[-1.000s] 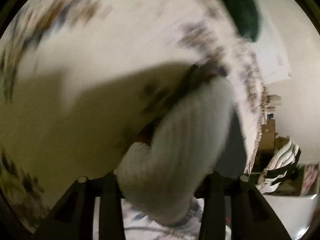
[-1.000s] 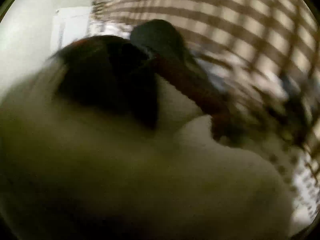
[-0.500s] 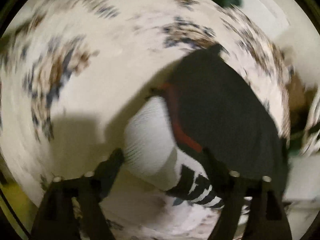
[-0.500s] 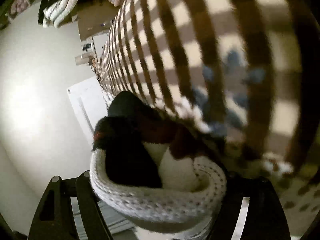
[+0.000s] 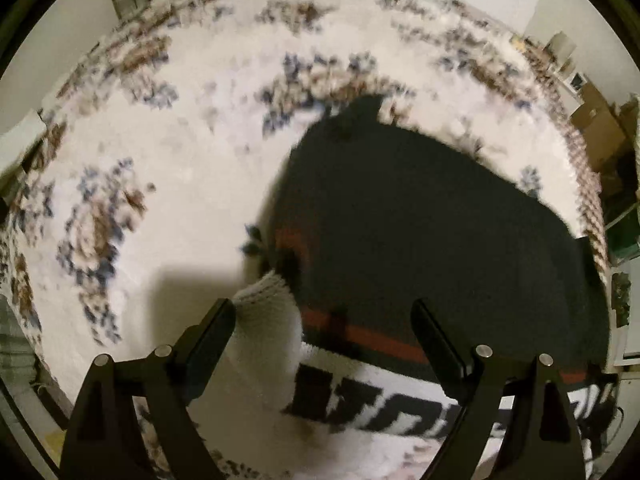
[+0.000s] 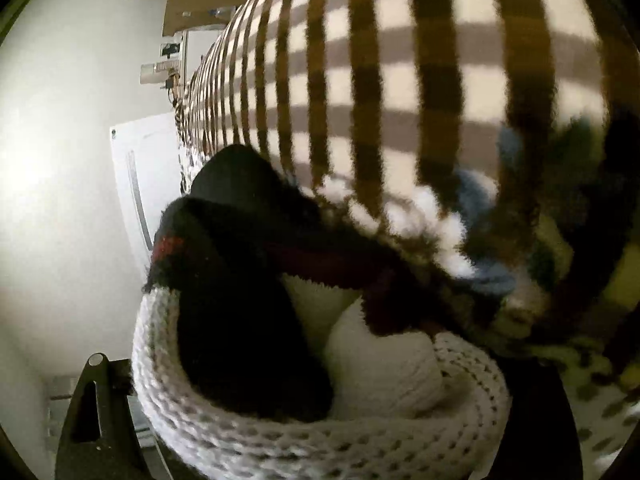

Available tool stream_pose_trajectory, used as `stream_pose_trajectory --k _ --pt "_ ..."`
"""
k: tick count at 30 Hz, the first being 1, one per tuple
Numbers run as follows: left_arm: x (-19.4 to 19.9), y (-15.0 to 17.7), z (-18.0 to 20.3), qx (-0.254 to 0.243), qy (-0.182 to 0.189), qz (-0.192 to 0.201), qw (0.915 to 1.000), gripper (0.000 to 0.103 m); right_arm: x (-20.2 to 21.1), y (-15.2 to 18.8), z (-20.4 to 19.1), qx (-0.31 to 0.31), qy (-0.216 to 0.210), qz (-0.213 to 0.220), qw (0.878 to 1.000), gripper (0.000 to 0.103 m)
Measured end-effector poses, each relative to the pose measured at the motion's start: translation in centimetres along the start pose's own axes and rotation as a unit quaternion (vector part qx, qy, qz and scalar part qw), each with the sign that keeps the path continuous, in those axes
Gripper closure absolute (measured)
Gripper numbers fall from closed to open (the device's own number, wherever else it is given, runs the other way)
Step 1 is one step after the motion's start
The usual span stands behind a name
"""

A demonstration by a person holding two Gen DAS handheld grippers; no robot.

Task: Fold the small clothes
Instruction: 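Fold the held hem over the sweater body with both tools, release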

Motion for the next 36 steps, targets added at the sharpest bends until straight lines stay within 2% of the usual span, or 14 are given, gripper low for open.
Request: stream_pose_trajectory --k 3,6,9,13,15,18,20,24,33,36 --pt "2.0 -0.3 1.2 -0.005 0.019 0.003 0.9998 0.013 -0.6 0.0 -0.8 0.012 0.013 -0.002 1.0 0.01" --pt "2.1 -0.5 3.0 -0.024 0.031 0.013 0.9991 0.013 -0.9 0.3 -1.8 0.008 0.019 0.004 1.0 0.01" --pt "-0.5 -0.3 4.0 -0.04 0.032 0.0 0.9987 0.013 -0.7 1.0 -2.5 0.007 0.022 0.008 1.0 0.01" --pt "-6.7 0.8 2.3 -0.066 -0.011 -0.037 0.9971 0.013 -0.6 1.0 -2.6 0.007 0.022 0.009 1.0 0.011" --pt "-9.9 1.7 -0.3 -0.053 0.0 -0.065 0.9965 0.013 -1.0 0.8 -2.7 0.009 0.024 0.01 1.0 0.011" --pt "-10.7 1.5 -2.9 -0.01 0.038 -0.058 0.9975 0.011 -1.5 0.6 -3.1 0.017 0.034 0.012 0.999 0.011" --pt "-10.9 1.1 -3.0 -0.007 0.042 -0.061 0.9972 0.011 -1.8 0.5 -3.5 0.025 0.043 0.015 0.999 0.011" --pt "-11.8 0.6 -2.2 -0.009 0.035 -0.068 0.997 0.0 -2.2 0.0 -4.3 0.025 0.044 0.027 0.998 0.01" --pt "-13.4 0.0 -2.2 0.015 0.072 -0.063 0.9953 0.0 -2.9 -0.9 -5.8 0.044 0.054 0.041 0.997 0.01" --pt "-13.3 0.0 -2.3 0.019 0.073 -0.041 0.9963 0.0 -3.2 -1.1 -6.2 0.042 0.059 0.043 0.996 0.008"
Point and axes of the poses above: each gripper's, at about its wrist camera, not at the fingertips, and x roughly against the way its jaws point, z to its right, y to its underside, the point moved 8 cm from there along -x, roughly the way its jaws point, and after that the axes turned 8 degrees about -x, right-handed, at the moved point
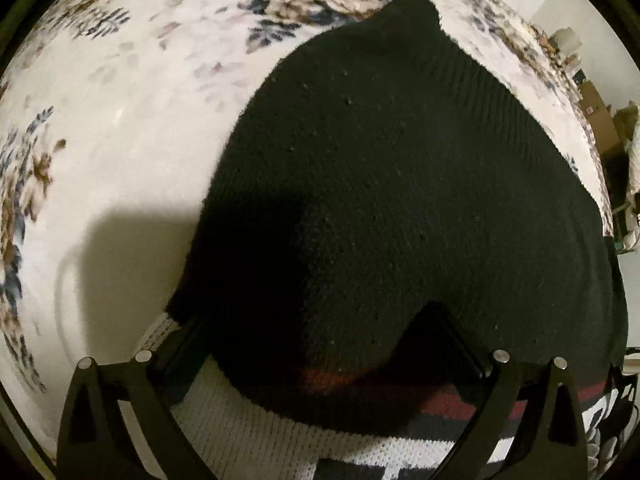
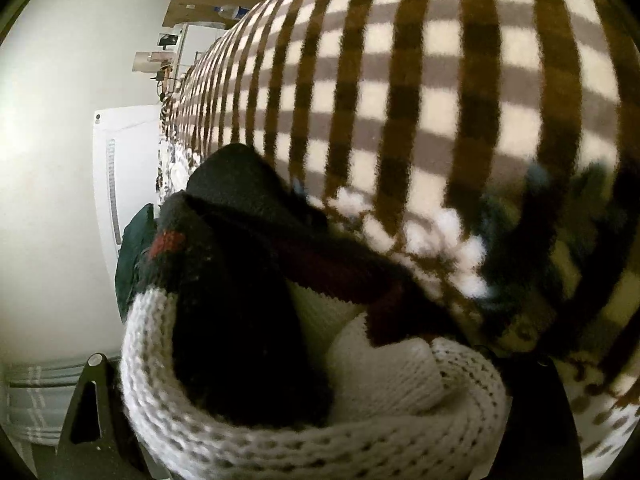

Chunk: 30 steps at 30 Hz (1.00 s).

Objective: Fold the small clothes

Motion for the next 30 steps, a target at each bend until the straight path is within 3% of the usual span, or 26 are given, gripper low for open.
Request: stream_pose_trajectory --k 3,6,11,13,24,30 --pt "0.3 0.1 0.1 -0.014 -0.017 0.003 0.9997 0.0 -0.8 -0.5 -0.4 0.001 0.002 0.003 1.0 0.008" --pt "1.6 -0.4 1.0 -0.05 -0.076 0.01 0.9958 0.0 -0.9 -0.7 -1.0 0.013 0.002 0.009 1.0 0.012" --pt "2.2 0.5 2.2 -0.109 -0.129 0.019 0.9855 0.0 0.1 -0.4 -2.2 0.044 0.01 0.033 0.998 0.037" --pt "2.2 0.6 2.2 -0.115 -0.131 0.019 0.9845 0.0 0.6 0.0 -2.9 0.054 0.017 0.042 0.998 0.043" --pt "3.0 0.6 1.8 -0.135 -0.131 0.008 0.982 0.0 3.3 2.9 -7.4 0.111 0.039 0.083 0.99 0.055" --pt "4.8 1.7 1.1 -0.113 -0.067 0.0 0.9913 0.0 4.2 7.0 -12.6 0.208 0.056 0.105 0.971 0.057"
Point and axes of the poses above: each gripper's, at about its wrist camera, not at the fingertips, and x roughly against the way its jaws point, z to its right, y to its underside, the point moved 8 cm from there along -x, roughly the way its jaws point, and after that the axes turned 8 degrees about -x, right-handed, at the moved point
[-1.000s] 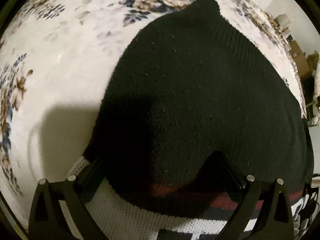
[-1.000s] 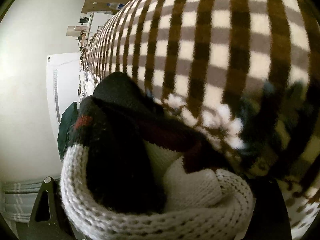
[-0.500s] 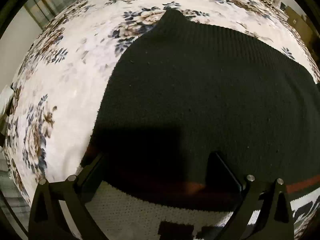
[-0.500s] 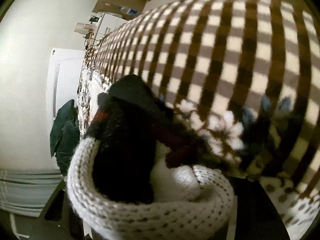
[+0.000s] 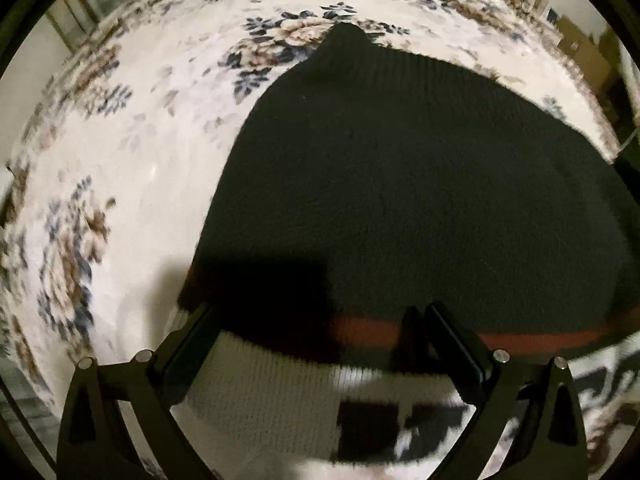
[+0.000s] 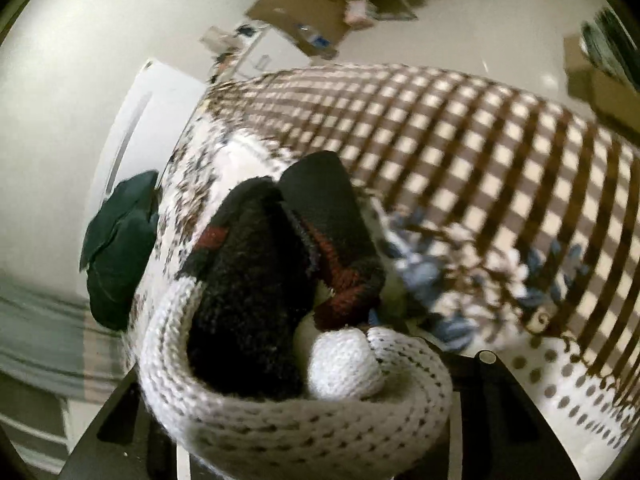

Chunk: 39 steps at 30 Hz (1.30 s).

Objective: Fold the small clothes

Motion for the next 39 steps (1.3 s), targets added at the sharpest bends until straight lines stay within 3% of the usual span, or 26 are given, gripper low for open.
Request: stream_pose_trajectory --k 7,12,14,16,18,21,22,23,26,27,28,29,31,33,35,37,39 --pt "3.9 1.9 -4.3 0.026 0.013 0.022 0.9993 0.0 1.2 4.7 -7.3 0.105 0.01 0.014 0.994 0.059" --pt "6.2 3.2 -9.7 0.074 0.007 0.037 0.9966 0.0 0.7 12.5 -13.6 0.219 0.022 0.014 0.975 0.061" --pt "6.7 3.9 -11.7 0.092 0.002 0.039 0.995 0.0 -0.1 16.7 -16.3 0.277 0.028 0.013 0.96 0.061" --pt "7.0 4.9 -13.8 0.112 -0.005 0.04 0.9929 0.0 -1.1 21.5 -18.8 0.338 0.032 0.01 0.941 0.062" --pt "7.0 6.2 -15.9 0.131 -0.013 0.036 0.9906 0.0 -2.2 27.3 -21.5 0.407 0.034 0.009 0.913 0.063" --pt "6.4 8.6 -18.5 0.166 -0.019 0.022 0.9858 0.0 -4.8 36.8 -23.2 0.508 0.047 -0.011 0.86 0.063" --pt "6.3 9.3 -19.2 0.173 -0.02 0.017 0.9845 0.0 -6.1 40.6 -22.9 0.549 0.058 -0.021 0.834 0.064" --pt "6.1 10.1 -19.8 0.181 -0.02 0.013 0.9831 0.0 -6.7 43.2 -22.5 0.572 0.063 -0.026 0.818 0.064" --pt "5.7 12.3 -21.5 0.207 -0.017 0.002 0.9782 0.0 -8.6 48.3 -19.5 0.634 0.094 -0.036 0.767 0.061" --pt "5.8 12.7 -21.6 0.212 -0.013 0.001 0.9771 0.0 -8.6 49.2 -19.1 0.648 0.099 -0.035 0.754 0.053" --pt "5.8 13.1 -21.8 0.22 -0.008 0.0 0.9755 0.0 -8.5 49.5 -18.9 0.654 0.099 -0.044 0.749 0.036" --pt "5.8 13.3 -21.8 0.226 -0.001 0.001 0.9741 0.0 -8.2 50.1 -18.8 0.652 0.088 -0.074 0.749 0.028" --pt "6.1 13.3 -21.3 0.235 0.016 0.003 0.9718 0.0 -7.3 50.1 -19.1 0.634 0.069 -0.125 0.76 0.023" --pt "6.9 12.8 -20.2 0.245 0.046 0.01 0.9685 0.0 -5.6 49.9 -19.8 0.581 0.012 -0.223 0.782 0.016" --pt "8.0 11.8 -18.8 0.246 0.071 0.024 0.9664 0.0 -3.2 48.4 -20.9 0.487 -0.05 -0.312 0.814 0.015" --pt "9.2 10.3 -16.7 0.237 0.101 0.04 0.9654 0.0 -1.2 45.0 -21.5 0.409 -0.083 -0.339 0.843 0.015" --pt "9.9 8.6 -14.2 0.229 0.129 0.049 0.9635 0.0 0.0 40.7 -21.4 0.368 -0.074 -0.323 0.869 0.015"
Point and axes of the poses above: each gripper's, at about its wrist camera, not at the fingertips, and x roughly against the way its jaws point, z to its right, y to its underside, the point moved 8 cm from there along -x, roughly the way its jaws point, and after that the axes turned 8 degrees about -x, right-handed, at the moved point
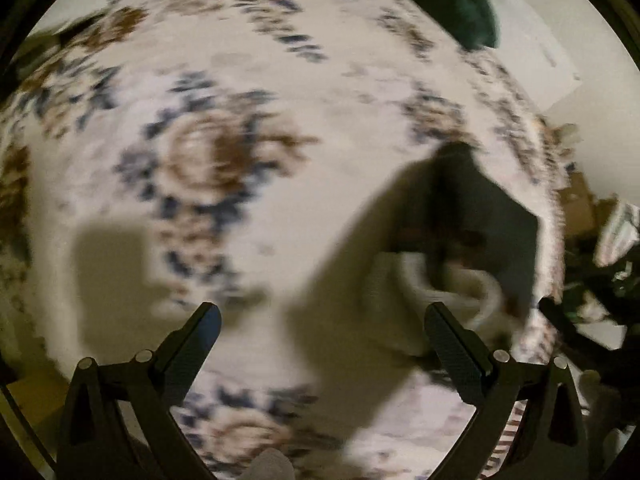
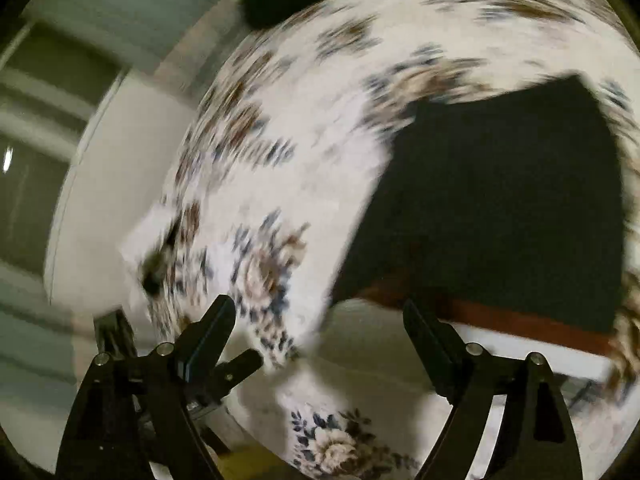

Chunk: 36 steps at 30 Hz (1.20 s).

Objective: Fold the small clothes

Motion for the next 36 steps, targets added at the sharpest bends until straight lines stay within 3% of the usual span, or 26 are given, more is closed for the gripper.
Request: stream_pose_trajectory --k 4,7,8,9,11,13,15,18,19,21,24,29,31,36 --pt "-2.3 -0.1 5.3 0.006 0.042 -0.014 0.999 0.0 5.0 -2.2 7.3 -0.06 0.06 0.048 0.995 0.015" --pt "-5.7 0.0 7.4 0.033 0.036 -0.028 0.9984 0.002 6.8 -3.5 12.9 -0.108 0.095 0.057 0.988 0.015" --pt "-7.2 0.1 7.3 0.051 0.02 -0.027 0.9981 0.009 7.2 -3.8 14.7 -0.123 0.101 0.057 0.986 0.015" --pt "-8.3 0.1 6.7 0.064 0.005 -0.023 0.9977 0.022 7.6 -4.2 15.9 -0.131 0.105 0.057 0.984 0.015" --pt "-10.2 0.2 4.6 0.117 0.018 -0.015 0.9929 0.022 8.5 -4.7 18.3 -0.14 0.115 0.057 0.982 0.015" --pt "-10.6 0.5 3.0 0.166 0.062 -0.007 0.9842 0.02 8.6 -5.5 20.1 -0.141 0.127 0.048 0.981 0.015" --pt "-10.1 1.0 3.1 0.183 0.094 -0.011 0.9785 0.02 8.6 -6.7 21.1 -0.136 0.119 0.034 0.983 0.015" --pt "-7.6 2.2 4.9 0.176 0.11 -0.001 0.9782 0.02 7.3 -9.3 22.5 -0.118 0.102 0.015 0.988 0.014" --pt "-6.9 2.8 5.6 0.18 0.118 0.005 0.9767 0.02 6.7 -10.0 22.9 -0.117 0.095 0.009 0.989 0.008" --pt "-5.8 4.3 7.1 0.198 0.144 0.022 0.9693 0.017 4.8 -12.1 23.7 -0.122 0.061 -0.007 0.991 0.001" --pt "-6.5 6.0 9.0 0.222 0.171 0.042 0.959 0.013 2.5 -15.5 24.7 -0.131 0.015 -0.022 0.991 0.001" --pt "-11.2 5.7 10.3 0.238 0.145 0.076 0.9573 0.011 -2.6 -19.4 26.0 -0.145 -0.061 -0.074 0.985 0.001" --pt "-12.3 4.9 9.8 0.262 0.151 0.1 0.9479 0.003 -5.0 -20.0 26.3 -0.158 -0.087 -0.105 0.978 0.001" --pt "-12.6 3.7 9.3 0.292 0.136 0.126 0.9385 0.003 -7.8 -19.9 25.3 -0.128 -0.093 -0.145 0.977 0.0"
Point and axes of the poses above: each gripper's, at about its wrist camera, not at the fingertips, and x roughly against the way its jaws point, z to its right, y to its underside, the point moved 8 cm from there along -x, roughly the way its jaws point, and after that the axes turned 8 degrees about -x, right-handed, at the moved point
